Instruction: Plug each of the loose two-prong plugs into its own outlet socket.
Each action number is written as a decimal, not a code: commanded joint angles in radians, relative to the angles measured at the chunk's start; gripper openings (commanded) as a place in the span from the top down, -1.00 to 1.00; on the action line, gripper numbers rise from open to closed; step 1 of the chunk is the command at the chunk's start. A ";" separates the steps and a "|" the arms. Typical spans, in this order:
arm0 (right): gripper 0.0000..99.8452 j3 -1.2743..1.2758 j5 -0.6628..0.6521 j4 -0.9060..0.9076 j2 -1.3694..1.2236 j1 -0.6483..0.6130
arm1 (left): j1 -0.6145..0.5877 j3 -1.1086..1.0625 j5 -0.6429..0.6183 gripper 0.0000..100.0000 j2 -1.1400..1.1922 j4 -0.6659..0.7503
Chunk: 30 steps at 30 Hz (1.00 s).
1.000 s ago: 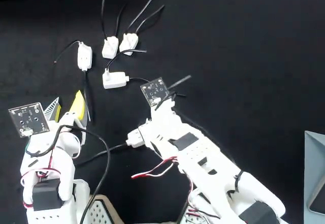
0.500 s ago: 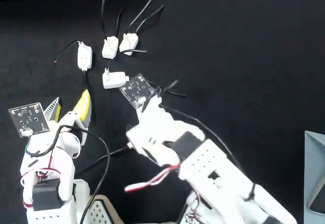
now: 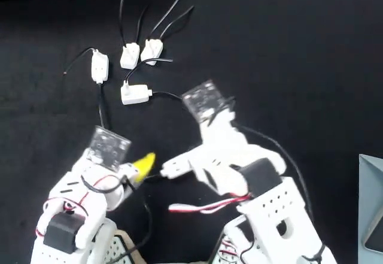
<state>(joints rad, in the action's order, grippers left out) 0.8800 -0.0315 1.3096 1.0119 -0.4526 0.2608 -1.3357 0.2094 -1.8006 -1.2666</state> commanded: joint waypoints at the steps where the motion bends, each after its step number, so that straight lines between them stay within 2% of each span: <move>1: 0.97 -0.016 -0.008 -0.011 0.018 0.048 | 0.053 0.019 0.046 0.46 0.008 -0.020; 5: 0.95 -0.068 0.000 -0.012 0.019 -0.023 | 0.056 -0.013 0.089 0.41 0.060 -0.014; 7: 0.81 -0.102 0.002 -0.002 0.019 -0.064 | 0.056 -0.012 0.087 0.33 0.115 -0.014; 10: 0.53 -0.168 0.025 0.046 0.019 -0.107 | 0.056 0.004 0.087 0.32 0.207 0.026; 13: 0.43 -0.275 0.055 0.112 0.019 -0.112 | 0.056 0.005 0.087 0.32 0.296 0.115; 16: 0.50 -0.409 0.055 0.204 0.019 -0.106 | 0.056 0.002 0.087 0.32 0.385 0.215; 19: 0.65 -0.503 0.051 0.269 0.019 -0.089 | 0.081 0.002 0.092 0.32 0.477 0.287; 25: 0.98 -0.530 0.000 0.239 0.019 0.138 | 0.196 0.007 0.089 0.32 0.654 0.385; 30: 0.97 -0.530 -0.021 0.236 0.041 0.288 | 0.199 0.016 0.089 0.32 0.810 0.532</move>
<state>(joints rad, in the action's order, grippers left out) 0.3936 -0.0422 1.5643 1.0319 -0.2363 0.4480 -1.3571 0.2938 -1.0641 -0.8094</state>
